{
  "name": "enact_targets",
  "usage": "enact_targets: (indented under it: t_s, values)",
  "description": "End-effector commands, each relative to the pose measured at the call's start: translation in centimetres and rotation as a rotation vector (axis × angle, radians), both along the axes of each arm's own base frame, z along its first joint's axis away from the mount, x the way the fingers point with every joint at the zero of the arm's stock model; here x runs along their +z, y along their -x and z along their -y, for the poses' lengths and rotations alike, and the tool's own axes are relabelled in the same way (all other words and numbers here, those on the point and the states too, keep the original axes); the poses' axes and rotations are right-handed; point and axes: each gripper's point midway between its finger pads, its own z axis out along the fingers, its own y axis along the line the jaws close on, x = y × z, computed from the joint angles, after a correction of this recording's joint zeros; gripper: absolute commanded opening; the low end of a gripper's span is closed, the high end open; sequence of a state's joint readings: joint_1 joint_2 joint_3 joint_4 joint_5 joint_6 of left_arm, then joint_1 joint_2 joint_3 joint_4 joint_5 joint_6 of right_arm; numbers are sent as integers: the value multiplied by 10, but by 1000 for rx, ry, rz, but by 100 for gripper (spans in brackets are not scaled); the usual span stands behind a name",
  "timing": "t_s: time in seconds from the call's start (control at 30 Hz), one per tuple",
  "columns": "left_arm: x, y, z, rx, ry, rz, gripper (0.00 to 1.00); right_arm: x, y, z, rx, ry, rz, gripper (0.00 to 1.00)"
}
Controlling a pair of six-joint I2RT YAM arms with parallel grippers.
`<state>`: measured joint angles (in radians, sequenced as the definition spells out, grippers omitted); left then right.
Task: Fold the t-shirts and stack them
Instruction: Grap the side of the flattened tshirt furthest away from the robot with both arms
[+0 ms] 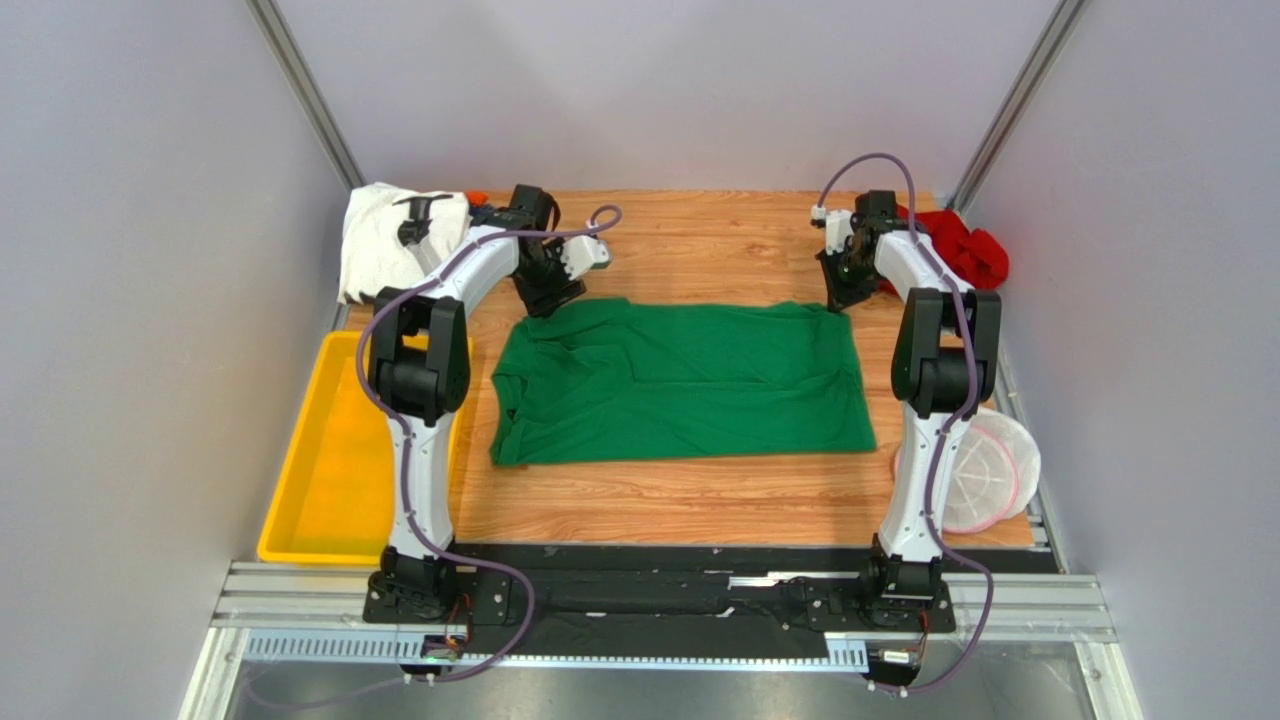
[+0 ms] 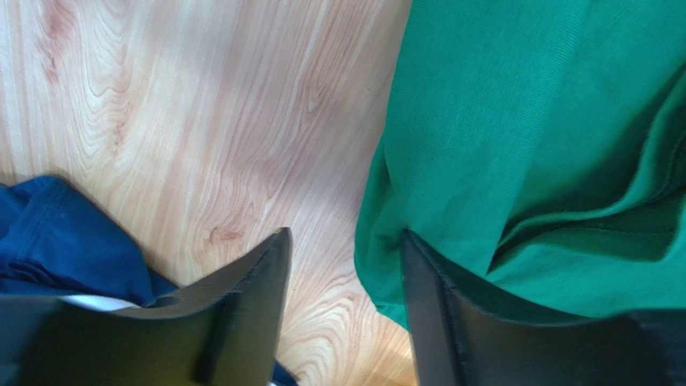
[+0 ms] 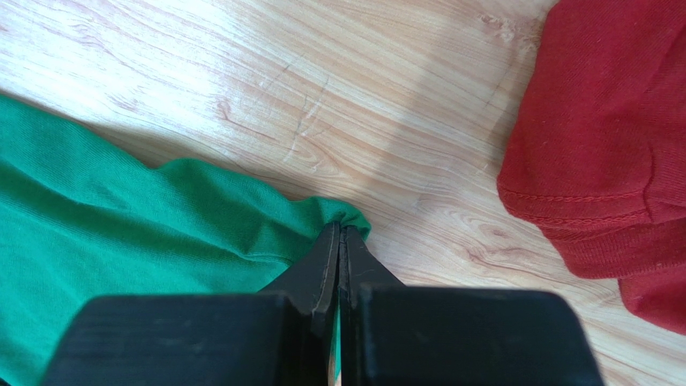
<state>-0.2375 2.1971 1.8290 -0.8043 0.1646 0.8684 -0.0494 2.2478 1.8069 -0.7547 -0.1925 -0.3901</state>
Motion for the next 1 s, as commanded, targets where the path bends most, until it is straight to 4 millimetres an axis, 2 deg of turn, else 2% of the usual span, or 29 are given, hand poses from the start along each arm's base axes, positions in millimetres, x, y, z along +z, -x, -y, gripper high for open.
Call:
enact_targets:
  t_s: [0.0,0.07,0.1,0.33,0.43,0.63,0.67,0.73,0.9,0.97]
  values:
    - [3,-2,2,-7,35,-18,56,-2,12,5,3,10,-29,0]
    - [-1,2,3,-9,40,-35,47,-3,12,6,1,12,-29,0]
    - [-3,4,3,-10,43,-42,46,-5,12,5,3,12,-31,0]
    - [-14,14,3,-14,48,-80,45,-4,11,6,1,16,-28,0]
    - [-15,17,5,-16,59,-89,38,-5,12,6,0,17,-33,0]
    - [-16,21,6,-17,66,-101,18,-6,13,7,1,21,-34,0]
    - [-16,22,6,-17,65,-102,10,-8,13,8,-1,24,-36,0]
    - [-15,22,6,-18,68,-101,0,-8,13,8,0,23,-37,0]
    - [-4,20,8,-13,81,-78,0,-6,13,8,0,26,-36,0]
    - [8,17,7,-7,79,-47,0,-3,14,8,5,31,-30,0]
